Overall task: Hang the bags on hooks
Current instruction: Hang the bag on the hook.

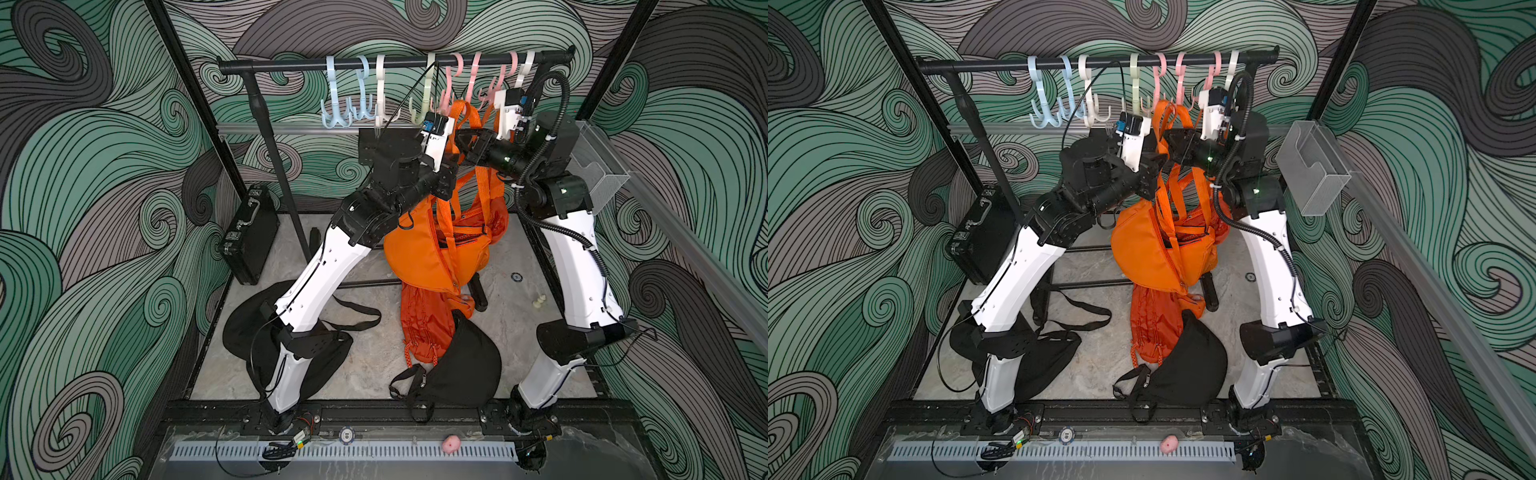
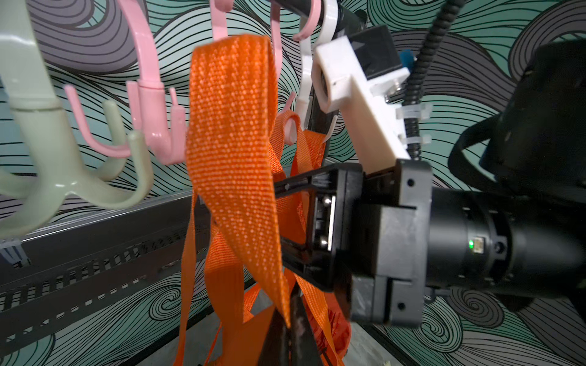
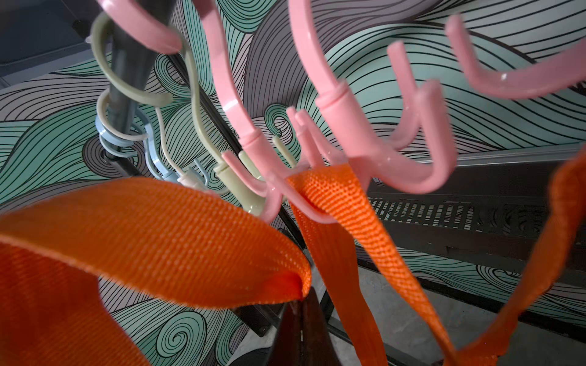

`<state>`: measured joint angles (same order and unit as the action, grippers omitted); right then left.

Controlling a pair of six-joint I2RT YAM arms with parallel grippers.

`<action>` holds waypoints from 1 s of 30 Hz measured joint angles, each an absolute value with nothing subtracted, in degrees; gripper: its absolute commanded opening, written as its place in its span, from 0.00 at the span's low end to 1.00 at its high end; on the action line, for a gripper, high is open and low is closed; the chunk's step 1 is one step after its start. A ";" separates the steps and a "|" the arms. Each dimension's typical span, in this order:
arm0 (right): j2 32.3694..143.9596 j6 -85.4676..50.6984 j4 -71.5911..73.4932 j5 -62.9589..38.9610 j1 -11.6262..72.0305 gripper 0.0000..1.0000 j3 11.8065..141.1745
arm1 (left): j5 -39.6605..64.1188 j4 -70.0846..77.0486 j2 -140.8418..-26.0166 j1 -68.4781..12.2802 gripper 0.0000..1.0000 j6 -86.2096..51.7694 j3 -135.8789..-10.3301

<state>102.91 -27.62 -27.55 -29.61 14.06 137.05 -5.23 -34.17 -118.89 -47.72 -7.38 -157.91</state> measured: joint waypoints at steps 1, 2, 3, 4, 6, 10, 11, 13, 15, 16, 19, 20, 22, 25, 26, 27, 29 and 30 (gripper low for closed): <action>103.22 -27.68 -27.68 -29.87 13.87 0.00 137.99 | -4.80 -34.06 -119.55 -47.29 0.00 -8.16 -158.34; 103.31 -27.75 -27.68 -30.02 13.87 0.00 138.39 | -4.32 -33.85 -119.98 -46.78 0.00 -8.78 -158.50; 103.33 -27.88 -27.75 -30.06 13.87 0.00 138.67 | -3.79 -33.74 -120.46 -45.89 0.00 -9.78 -158.50; 103.33 -27.92 -27.73 -30.11 13.87 0.00 138.85 | -3.07 -33.61 -120.88 -44.80 0.00 -10.85 -158.50; 103.44 -28.14 -27.75 -30.22 13.91 0.00 139.17 | -1.96 -33.17 -121.45 -42.85 0.00 -12.53 -158.50; 104.88 -28.60 -28.05 -30.44 14.09 0.00 140.97 | -0.51 -32.10 -122.37 -39.86 0.00 -14.85 -158.52; 105.16 -28.77 -28.05 -30.44 14.09 0.00 141.03 | -0.30 -31.97 -122.56 -39.64 0.00 -15.16 -158.54; 105.82 -29.08 -28.10 -30.46 14.20 0.00 140.94 | 0.56 -31.73 -123.15 -39.88 0.00 -15.57 -158.56; 106.02 -29.21 -28.05 -30.44 14.20 0.00 140.18 | 0.67 -31.73 -123.66 -40.69 0.00 -15.44 -158.56; 106.00 -29.21 -27.97 -30.44 14.20 0.00 139.68 | 0.60 -31.77 -123.92 -41.06 0.00 -15.18 -158.56; 106.00 -29.21 -27.46 -30.39 14.20 0.00 138.63 | -0.99 -31.94 -124.18 -42.63 0.00 -13.47 -158.56; 106.00 -29.21 -27.35 -30.41 14.20 0.00 138.41 | -1.67 -31.88 -124.18 -43.16 0.00 -12.84 -158.56; 106.00 -29.21 -27.20 -30.44 14.20 0.00 138.39 | -3.11 -31.70 -124.05 -43.83 0.00 -11.73 -158.56; 105.97 -29.21 -26.72 -30.48 14.20 0.00 138.39 | -5.54 -31.70 -123.74 -44.69 0.00 -9.85 -158.56; 105.97 -29.21 -26.59 -30.48 14.20 0.00 138.39 | -6.28 -31.70 -123.57 -44.91 0.00 -9.23 -158.56; 105.97 -29.21 -26.55 -30.48 14.20 0.00 138.39 | -6.96 -31.66 -123.39 -45.08 0.00 -8.73 -158.56; 105.97 -29.21 -26.52 -30.50 14.20 0.00 138.39 | -7.66 -31.42 -123.11 -45.45 0.00 -7.94 -158.56; 105.97 -29.23 -26.37 -30.52 14.20 0.00 138.39 | -8.01 -31.05 -123.04 -45.78 0.00 -7.46 -158.56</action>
<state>105.97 -29.23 -26.37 -30.52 14.20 138.39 -8.01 -31.05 -123.04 -45.78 -7.46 -158.56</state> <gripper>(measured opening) 0.047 0.044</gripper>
